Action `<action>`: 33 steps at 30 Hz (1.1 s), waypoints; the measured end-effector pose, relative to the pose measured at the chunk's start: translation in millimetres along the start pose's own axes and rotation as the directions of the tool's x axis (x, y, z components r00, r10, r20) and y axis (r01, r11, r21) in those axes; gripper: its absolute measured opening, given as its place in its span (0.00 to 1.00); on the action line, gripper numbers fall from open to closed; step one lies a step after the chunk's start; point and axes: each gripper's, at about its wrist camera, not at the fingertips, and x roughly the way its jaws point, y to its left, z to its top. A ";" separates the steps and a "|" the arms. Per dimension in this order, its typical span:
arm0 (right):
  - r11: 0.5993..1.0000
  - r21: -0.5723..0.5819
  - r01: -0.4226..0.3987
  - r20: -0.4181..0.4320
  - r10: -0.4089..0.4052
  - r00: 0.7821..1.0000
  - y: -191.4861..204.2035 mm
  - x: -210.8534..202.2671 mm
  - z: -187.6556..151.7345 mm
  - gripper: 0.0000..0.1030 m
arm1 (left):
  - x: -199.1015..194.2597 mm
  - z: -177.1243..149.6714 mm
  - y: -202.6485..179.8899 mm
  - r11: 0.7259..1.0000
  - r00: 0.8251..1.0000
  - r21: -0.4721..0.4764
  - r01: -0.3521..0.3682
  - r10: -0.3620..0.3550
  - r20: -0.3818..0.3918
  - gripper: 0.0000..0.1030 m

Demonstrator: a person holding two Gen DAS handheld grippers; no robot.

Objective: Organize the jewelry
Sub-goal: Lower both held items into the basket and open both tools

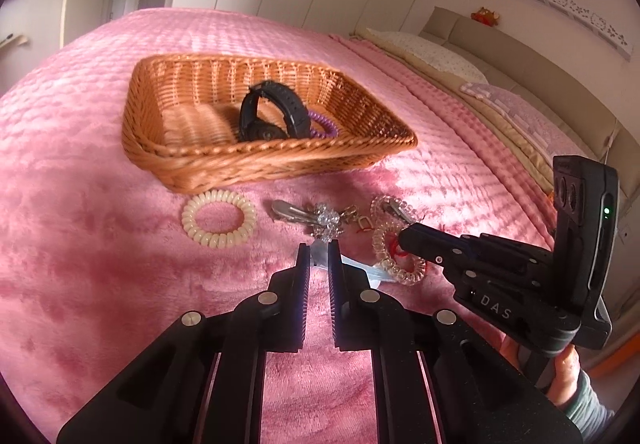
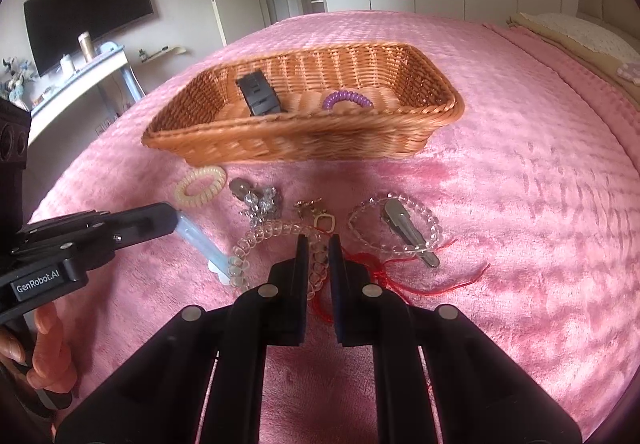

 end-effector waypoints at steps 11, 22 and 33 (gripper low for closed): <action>0.999 0.029 -0.023 0.146 0.018 0.989 2.1 -51.7 51.5 0.08 | -46.4 44.9 -9.3 0.997 0.992 0.071 -0.008 -0.001 0.123 0.07; 0.994 0.088 0.068 0.142 -0.080 0.987 -17.9 6.1 145.4 0.08 | -15.3 120.2 30.7 0.994 0.982 0.057 -0.094 0.084 0.170 0.07; 0.985 0.092 0.144 -0.089 -0.136 0.987 -32.1 110.5 160.3 0.08 | 63.2 150.7 68.5 0.973 0.974 -0.082 -0.215 0.220 0.059 0.07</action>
